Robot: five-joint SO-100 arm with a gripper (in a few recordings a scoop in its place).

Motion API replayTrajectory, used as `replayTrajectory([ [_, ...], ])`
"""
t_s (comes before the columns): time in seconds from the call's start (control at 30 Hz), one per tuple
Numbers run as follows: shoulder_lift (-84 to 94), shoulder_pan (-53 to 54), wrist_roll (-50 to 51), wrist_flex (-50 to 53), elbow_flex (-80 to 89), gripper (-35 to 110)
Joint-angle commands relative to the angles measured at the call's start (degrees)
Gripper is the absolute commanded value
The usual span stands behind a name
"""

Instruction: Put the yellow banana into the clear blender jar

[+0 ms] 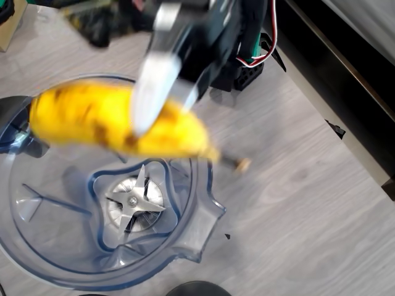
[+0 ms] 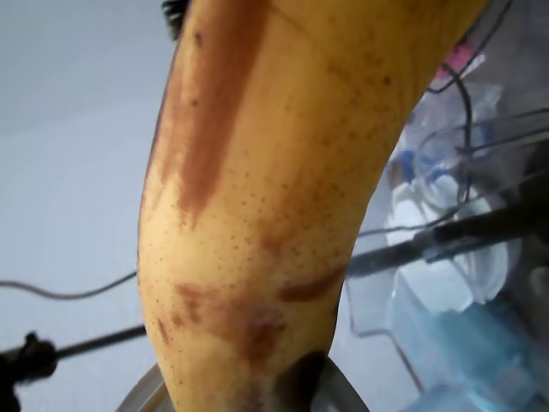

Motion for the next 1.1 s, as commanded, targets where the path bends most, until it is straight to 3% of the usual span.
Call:
replayTrajectory([
  [0.0, -2.37, 2.37, 0.79, -3.78, -0.70, 0],
  [0.27, -6.68, 1.85, 0.53, -4.83, -0.70, 2],
  [0.57, -7.91, 1.32, 0.62, -4.57, -0.18, 31],
  [0.8, -5.27, 0.44, -0.09, -2.37, -0.88, 32],
  [1.07, -7.21, -5.71, -0.70, 23.82, -23.73, 31],
])
